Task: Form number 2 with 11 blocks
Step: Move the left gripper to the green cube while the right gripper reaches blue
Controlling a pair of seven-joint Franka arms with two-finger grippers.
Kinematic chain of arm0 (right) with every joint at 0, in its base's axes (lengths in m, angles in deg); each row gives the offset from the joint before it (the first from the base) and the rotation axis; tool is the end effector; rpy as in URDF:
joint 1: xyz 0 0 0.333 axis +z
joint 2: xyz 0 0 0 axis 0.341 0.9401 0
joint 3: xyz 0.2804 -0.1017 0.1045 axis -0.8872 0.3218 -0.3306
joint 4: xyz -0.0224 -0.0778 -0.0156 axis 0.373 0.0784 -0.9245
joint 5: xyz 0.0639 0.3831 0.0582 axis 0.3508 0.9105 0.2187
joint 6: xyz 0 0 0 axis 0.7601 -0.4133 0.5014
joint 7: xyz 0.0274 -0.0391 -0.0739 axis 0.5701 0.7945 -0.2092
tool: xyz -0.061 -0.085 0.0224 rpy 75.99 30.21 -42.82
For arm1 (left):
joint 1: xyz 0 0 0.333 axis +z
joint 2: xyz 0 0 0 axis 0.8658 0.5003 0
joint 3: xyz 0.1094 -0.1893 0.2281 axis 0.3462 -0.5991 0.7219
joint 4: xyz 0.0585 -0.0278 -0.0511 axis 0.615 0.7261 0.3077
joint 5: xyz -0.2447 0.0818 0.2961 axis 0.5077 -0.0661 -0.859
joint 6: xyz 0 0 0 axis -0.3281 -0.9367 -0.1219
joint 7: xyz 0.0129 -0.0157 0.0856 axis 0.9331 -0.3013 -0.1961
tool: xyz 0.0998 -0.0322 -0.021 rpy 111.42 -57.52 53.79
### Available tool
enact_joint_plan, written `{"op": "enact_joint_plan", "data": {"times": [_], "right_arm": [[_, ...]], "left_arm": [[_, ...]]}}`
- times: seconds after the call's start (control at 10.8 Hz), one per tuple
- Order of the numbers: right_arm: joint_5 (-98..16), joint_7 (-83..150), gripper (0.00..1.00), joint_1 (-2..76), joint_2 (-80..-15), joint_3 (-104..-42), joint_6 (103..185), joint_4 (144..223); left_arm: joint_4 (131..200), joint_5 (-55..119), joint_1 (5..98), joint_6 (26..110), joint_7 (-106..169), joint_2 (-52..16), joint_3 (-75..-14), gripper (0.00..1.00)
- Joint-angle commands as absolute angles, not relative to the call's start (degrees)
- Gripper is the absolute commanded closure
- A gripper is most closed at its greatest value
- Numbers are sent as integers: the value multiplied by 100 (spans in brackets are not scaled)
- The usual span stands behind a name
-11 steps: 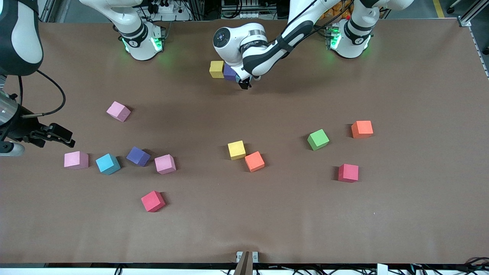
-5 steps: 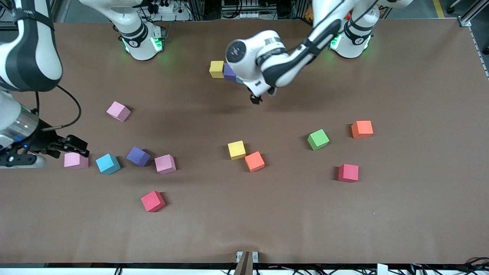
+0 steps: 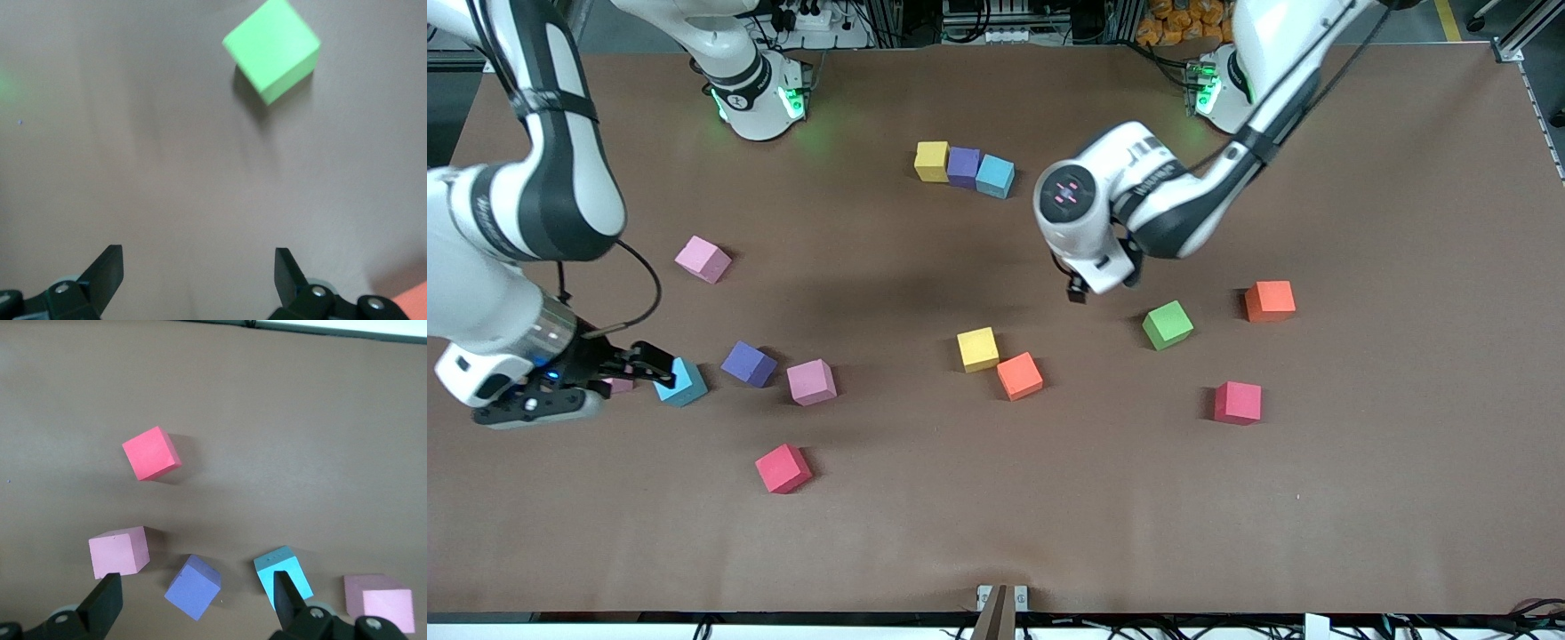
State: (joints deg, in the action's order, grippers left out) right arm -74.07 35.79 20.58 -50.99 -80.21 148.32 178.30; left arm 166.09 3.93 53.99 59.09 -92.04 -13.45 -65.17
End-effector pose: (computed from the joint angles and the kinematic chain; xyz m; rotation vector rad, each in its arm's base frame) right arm 0.6684 0.0295 0.4311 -3.0657 -0.2218 -0.1787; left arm 0.4847 -0.3948 0.3055 -2.2380 -1.8138 0.0548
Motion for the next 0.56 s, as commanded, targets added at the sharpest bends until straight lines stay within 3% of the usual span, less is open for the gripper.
{"op": "enact_joint_plan", "data": {"times": [0.0,0.19,0.47], "right_arm": [[-7378,3671,0,2187,-4943,-8105,15219,18032],[-7378,3671,0,2248,-4925,-8245,15808,18568],[-7378,3671,0,2511,-4584,-8246,15907,18702]], "left_arm": [[16439,444,5794,5790,-8625,-1382,-6560,0],[16430,435,6110,5799,-8211,-1382,-6560,0],[16430,461,6795,6034,-8024,-1321,-6560,0]]}}
